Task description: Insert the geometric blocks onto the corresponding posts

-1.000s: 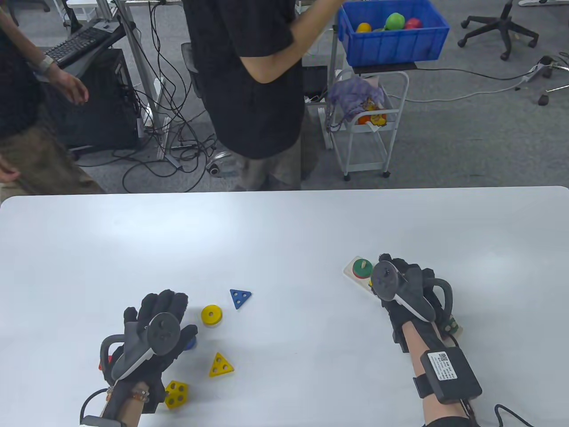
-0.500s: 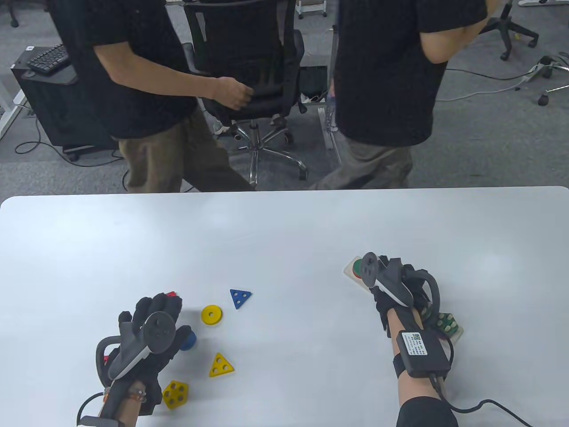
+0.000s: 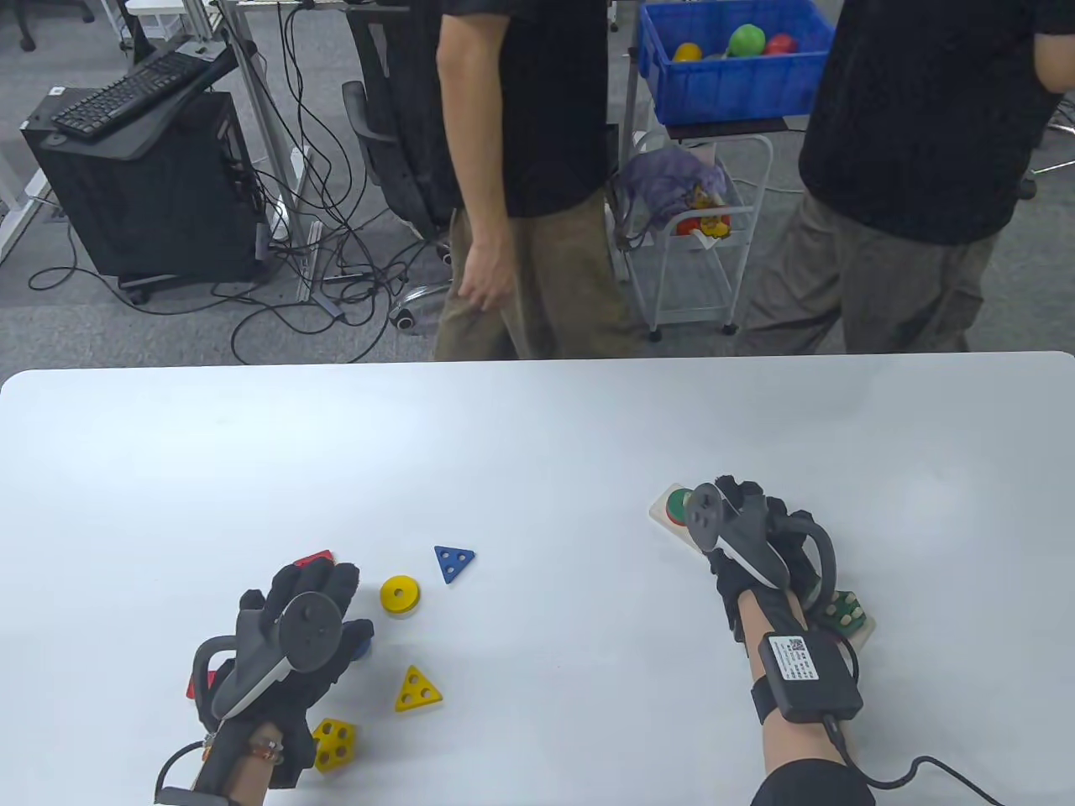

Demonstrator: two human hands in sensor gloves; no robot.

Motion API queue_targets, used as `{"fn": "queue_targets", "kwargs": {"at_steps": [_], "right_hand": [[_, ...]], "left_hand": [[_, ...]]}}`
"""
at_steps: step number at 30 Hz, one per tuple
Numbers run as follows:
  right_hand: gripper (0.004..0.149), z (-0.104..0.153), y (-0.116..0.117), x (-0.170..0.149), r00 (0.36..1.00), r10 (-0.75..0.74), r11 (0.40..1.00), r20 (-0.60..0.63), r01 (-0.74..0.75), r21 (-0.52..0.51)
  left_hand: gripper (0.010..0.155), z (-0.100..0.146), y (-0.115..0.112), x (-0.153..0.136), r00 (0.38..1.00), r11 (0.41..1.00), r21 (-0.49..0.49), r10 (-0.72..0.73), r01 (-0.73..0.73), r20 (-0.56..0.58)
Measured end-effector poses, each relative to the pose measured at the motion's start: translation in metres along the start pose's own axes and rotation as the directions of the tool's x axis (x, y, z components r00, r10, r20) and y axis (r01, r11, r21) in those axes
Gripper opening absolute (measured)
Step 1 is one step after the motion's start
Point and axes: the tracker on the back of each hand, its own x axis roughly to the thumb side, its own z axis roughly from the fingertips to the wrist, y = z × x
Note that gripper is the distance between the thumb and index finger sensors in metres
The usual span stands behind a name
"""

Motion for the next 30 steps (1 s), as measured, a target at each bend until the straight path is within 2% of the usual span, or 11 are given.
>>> {"fn": "queue_targets", "kwargs": {"at_steps": [5,8,12,16,19,21,24,30], "right_hand": [[0.071,0.028,-0.011,0.009,0.993,-0.054,0.999,0.101,0.054,0.001],[0.071,0.052,-0.017,0.022,0.975,-0.081,0.997,0.209,0.081,0.009],[0.072,0.082,-0.025,0.038,0.945,-0.085,0.995,0.316,0.099,-0.028],[0.071,0.111,-0.022,0.055,0.894,-0.211,0.974,0.395,0.226,0.007],[0.07,0.119,-0.013,0.061,0.877,-0.234,0.967,0.419,0.253,0.009],[0.071,0.122,-0.009,0.063,0.884,-0.165,0.985,0.436,0.169,0.03],[0.07,0.125,-0.003,0.062,0.881,-0.169,0.985,0.442,0.162,0.054],[0.07,0.126,-0.003,0.062,0.879,-0.175,0.985,0.443,0.155,0.081]], "left_hand": [[0.072,0.004,0.0,0.018,0.996,1.0,-0.026,0.003,-0.001,0.085],[0.072,0.006,-0.004,0.03,0.99,0.999,-0.052,-0.007,0.014,0.141],[0.072,0.009,-0.01,0.044,0.981,0.995,-0.068,-0.06,0.073,0.185],[0.072,0.012,-0.016,0.057,0.967,0.987,-0.09,-0.109,0.133,0.232],[0.072,0.013,-0.02,0.063,0.958,0.98,-0.106,-0.138,0.169,0.251],[0.074,0.014,-0.022,0.065,0.951,0.97,-0.127,-0.169,0.207,0.257],[0.074,0.015,-0.028,0.07,0.939,0.953,-0.151,-0.215,0.262,0.269],[0.069,0.011,-0.041,0.082,0.916,0.924,-0.157,-0.3,0.348,0.267]]}}
